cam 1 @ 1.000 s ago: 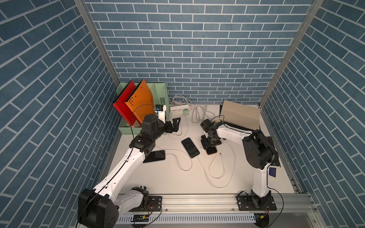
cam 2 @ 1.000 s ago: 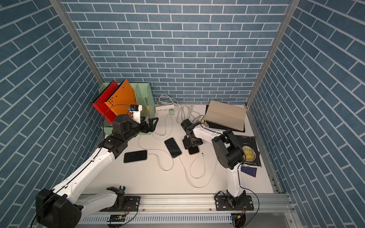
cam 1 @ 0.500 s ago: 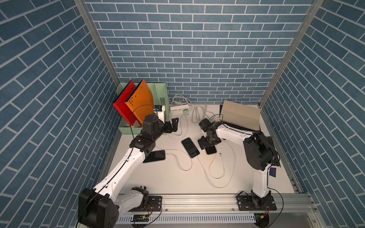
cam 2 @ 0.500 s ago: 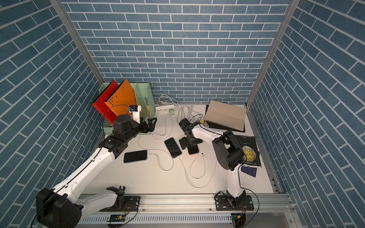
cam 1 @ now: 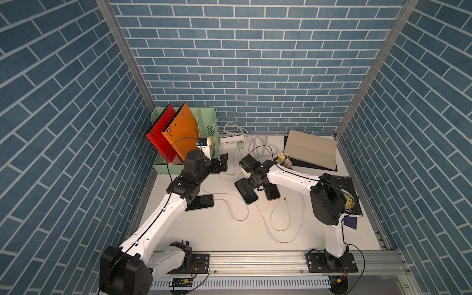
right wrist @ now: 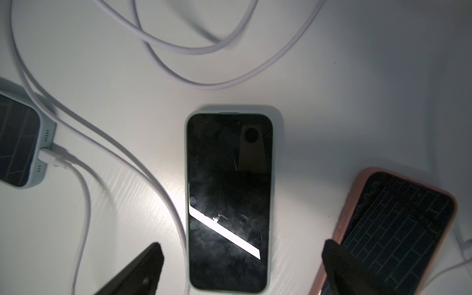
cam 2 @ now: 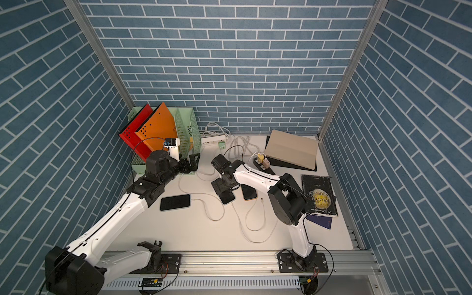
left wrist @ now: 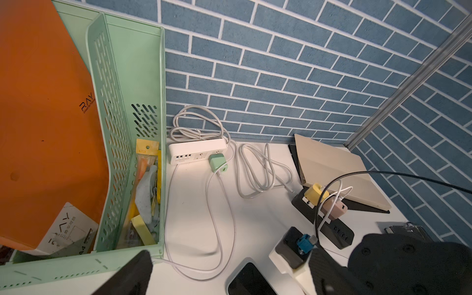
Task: Unplug the charging cable from the phone
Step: Pick up the phone at the center of the board.
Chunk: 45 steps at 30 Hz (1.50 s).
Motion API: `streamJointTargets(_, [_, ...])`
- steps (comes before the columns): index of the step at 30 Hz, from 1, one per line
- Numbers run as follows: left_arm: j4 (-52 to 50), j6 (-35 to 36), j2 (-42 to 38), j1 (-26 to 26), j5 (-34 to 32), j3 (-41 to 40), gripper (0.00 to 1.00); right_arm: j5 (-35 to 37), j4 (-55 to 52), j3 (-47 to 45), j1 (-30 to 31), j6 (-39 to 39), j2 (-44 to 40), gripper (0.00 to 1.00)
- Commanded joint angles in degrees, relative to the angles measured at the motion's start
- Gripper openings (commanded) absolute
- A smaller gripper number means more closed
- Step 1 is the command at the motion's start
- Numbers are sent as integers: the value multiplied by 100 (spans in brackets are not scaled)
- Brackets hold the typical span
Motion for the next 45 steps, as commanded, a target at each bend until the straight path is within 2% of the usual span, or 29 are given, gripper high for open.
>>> streamJointTargets(1, [-23, -51, -79, 39, -57, -64, 100, 144, 201, 177, 96, 148, 315, 99])
streamJointTargets(19, [-11, -80, -53, 65, 9, -72, 100, 355, 499, 212, 268, 44, 810, 98])
streamJointTargets(29, [-14, -100, -70, 83, -13, -90, 100, 360, 603, 56, 277, 6, 810, 77])
streamJointTargets(34, [-8, -97, -75, 92, -2, -73, 100, 360, 640, 65, 268, -97, 738, 61])
streamJointTargets(40, [-1, -96, -74, 92, 185, -34, 100, 253, 899, -103, 116, -124, 211, 48])
streamJointTargets(45, [70, -59, 12, 92, 641, 30, 100, -373, 1518, -632, -211, -177, -518, 41])
